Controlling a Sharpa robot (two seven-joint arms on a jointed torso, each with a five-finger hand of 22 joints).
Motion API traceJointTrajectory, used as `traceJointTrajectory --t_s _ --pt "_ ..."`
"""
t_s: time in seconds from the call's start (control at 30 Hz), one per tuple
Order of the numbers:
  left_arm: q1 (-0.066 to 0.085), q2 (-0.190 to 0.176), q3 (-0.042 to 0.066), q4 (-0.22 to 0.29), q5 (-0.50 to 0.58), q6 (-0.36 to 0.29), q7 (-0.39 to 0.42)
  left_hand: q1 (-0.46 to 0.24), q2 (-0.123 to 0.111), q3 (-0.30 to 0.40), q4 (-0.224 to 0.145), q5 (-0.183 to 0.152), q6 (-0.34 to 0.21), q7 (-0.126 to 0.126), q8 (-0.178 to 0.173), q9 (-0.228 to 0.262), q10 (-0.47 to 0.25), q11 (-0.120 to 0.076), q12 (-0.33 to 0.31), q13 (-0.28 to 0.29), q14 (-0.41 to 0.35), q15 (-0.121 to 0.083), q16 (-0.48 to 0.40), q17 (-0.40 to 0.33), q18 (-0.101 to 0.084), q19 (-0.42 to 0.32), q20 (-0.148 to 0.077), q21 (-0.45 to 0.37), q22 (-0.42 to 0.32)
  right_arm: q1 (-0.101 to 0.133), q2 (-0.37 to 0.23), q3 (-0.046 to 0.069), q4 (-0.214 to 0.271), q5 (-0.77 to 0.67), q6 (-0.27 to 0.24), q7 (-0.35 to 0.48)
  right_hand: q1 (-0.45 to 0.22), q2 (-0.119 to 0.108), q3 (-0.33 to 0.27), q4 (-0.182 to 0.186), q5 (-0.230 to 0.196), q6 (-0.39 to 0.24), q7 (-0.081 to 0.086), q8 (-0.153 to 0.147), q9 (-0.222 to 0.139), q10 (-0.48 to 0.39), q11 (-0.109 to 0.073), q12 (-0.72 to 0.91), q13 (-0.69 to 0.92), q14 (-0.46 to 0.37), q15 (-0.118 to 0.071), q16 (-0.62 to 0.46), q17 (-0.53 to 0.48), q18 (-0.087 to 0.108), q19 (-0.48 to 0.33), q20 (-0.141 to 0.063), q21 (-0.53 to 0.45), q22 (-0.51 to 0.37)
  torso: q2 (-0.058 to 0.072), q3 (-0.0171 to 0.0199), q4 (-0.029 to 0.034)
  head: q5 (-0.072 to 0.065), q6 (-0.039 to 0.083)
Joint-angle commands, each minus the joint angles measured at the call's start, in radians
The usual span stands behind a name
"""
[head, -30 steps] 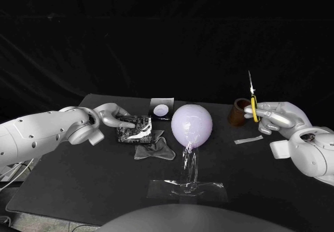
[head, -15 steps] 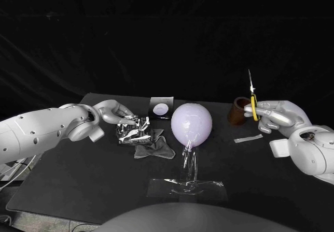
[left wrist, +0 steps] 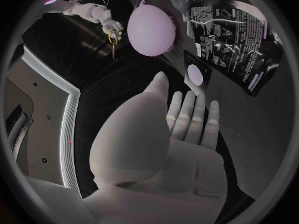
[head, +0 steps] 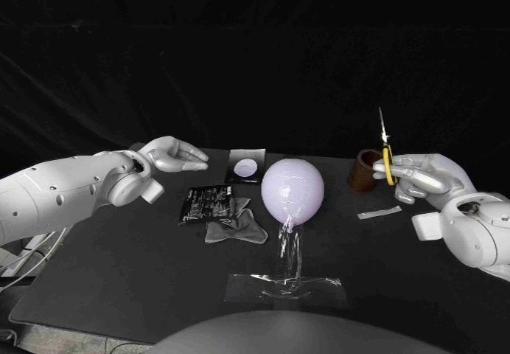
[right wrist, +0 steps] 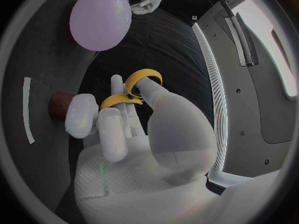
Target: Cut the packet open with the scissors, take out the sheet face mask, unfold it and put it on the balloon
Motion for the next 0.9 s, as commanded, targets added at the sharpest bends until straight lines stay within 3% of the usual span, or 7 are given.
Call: traceJointTrajectory --t_s 0.03,0.2,0.33,0.47,0.6,0.73,0.9 --pt "0.010 0.007 0.002 -0.005 0.094 -0.024 0.085 0.013 0.010 0.006 -0.009 0.002 0.014 0.044 0.011 -0.002 0.015 -0.003 0.008 0.000 0.019 -0.004 0.009 -0.002 0.008 0.039 0.000 0.014 0.005 0.002 0.002 0.001 -0.005 -0.061 0.021 0.007 0.001 0.008 0.295 -0.070 0.005 0.000 -0.007 0.004 0.001 0.144 -0.079 0.005 0.001 0.000 -0.005 0.005 0.002 0.005 0.005 0.001 0.005 0.072 -0.001 0.0007 -0.0004 0.000 0.003" --pt "0.018 0.014 0.003 -0.004 0.121 -0.024 0.106 0.021 0.018 0.013 -0.015 0.002 0.029 0.038 0.017 -0.006 0.032 -0.011 0.013 -0.001 0.053 -0.013 0.022 -0.002 0.025 0.115 -0.001 0.042 0.014 0.007 0.006 0.001 -0.013 -0.109 0.026 -0.008 0.001 0.008 0.296 -0.070 0.005 0.000 -0.007 0.004 0.002 0.144 -0.079 0.005 0.001 0.000 -0.005 0.005 0.002 0.005 0.006 0.001 0.006 0.073 0.000 0.0003 0.0009 -0.001 0.008" --pt "0.022 0.019 0.004 0.003 0.147 -0.027 0.123 0.026 0.024 0.023 -0.017 0.002 0.047 0.031 0.020 -0.015 0.053 -0.022 0.017 -0.002 0.128 -0.034 0.055 0.006 0.062 0.182 -0.006 0.077 0.027 0.017 0.014 0.002 -0.024 -0.163 0.026 -0.040 0.002 0.007 0.297 -0.070 0.005 0.000 -0.007 0.005 0.003 0.144 -0.079 0.005 0.002 0.000 -0.005 0.005 0.002 0.004 0.008 0.001 0.009 0.074 0.000 0.0001 0.0000 0.000 0.015" --pt "0.025 0.025 0.004 0.011 0.173 -0.031 0.136 0.033 0.029 0.039 -0.015 0.002 0.070 0.023 0.023 -0.023 0.083 -0.034 0.024 -0.002 0.197 -0.053 0.086 0.015 0.097 0.250 -0.011 0.115 0.042 0.032 0.023 0.002 -0.042 -0.217 0.027 -0.082 0.003 0.006 0.299 -0.071 0.005 0.000 -0.008 0.005 0.004 0.145 -0.080 0.005 0.003 0.001 -0.006 0.005 0.004 0.004 0.009 0.001 0.010 0.075 0.000 -0.0006 0.0027 -0.020 0.024" --pt "0.032 0.031 0.005 0.020 0.196 -0.031 0.146 0.038 0.031 0.054 -0.011 0.003 0.085 0.017 0.023 -0.030 0.102 -0.042 0.026 -0.002 0.251 -0.069 0.110 0.024 0.104 0.312 -0.027 0.153 0.058 0.053 0.041 0.003 -0.071 -0.292 0.043 -0.138 0.005 0.004 0.302 -0.073 0.005 0.001 -0.008 0.006 0.007 0.146 -0.081 0.005 0.005 0.001 -0.006 0.005 0.003 0.004 0.010 0.001 0.010 0.075 -0.001 -0.0020 0.0010 -0.047 0.049" --pt "0.048 0.046 0.006 0.018 0.208 -0.022 0.149 0.039 0.026 0.076 -0.001 0.003 0.104 0.009 0.019 -0.041 0.134 -0.054 0.025 -0.003 0.315 -0.089 0.136 0.035 0.102 0.379 -0.067 0.207 0.083 0.080 0.072 0.003 -0.109 -0.361 0.058 -0.183 0.006 0.002 0.302 -0.073 0.005 0.002 -0.009 0.007 0.008 0.146 -0.081 0.006 0.006 0.001 -0.007 0.004 0.000 0.004 0.010 0.001 0.010 0.075 -0.002 -0.0013 0.0012 -0.076 0.093" --pt "0.071 0.064 0.006 0.010 0.209 -0.001 0.148 0.039 0.020 0.114 0.021 0.001 0.141 -0.014 0.020 -0.052 0.205 -0.082 0.017 -0.005 0.409 -0.124 0.159 0.048 0.098 0.436 -0.115 0.285 0.125 0.111 0.113 0.003 -0.154 -0.418 0.071 -0.215 0.007 0.000 0.303 -0.074 0.005 0.002 -0.009 0.008 0.009 0.147 -0.081 0.006 0.007 0.001 -0.007 0.004 0.000 0.004 0.011 0.000 0.012 0.075 -0.002 -0.0005 0.0008 -0.083 0.112"
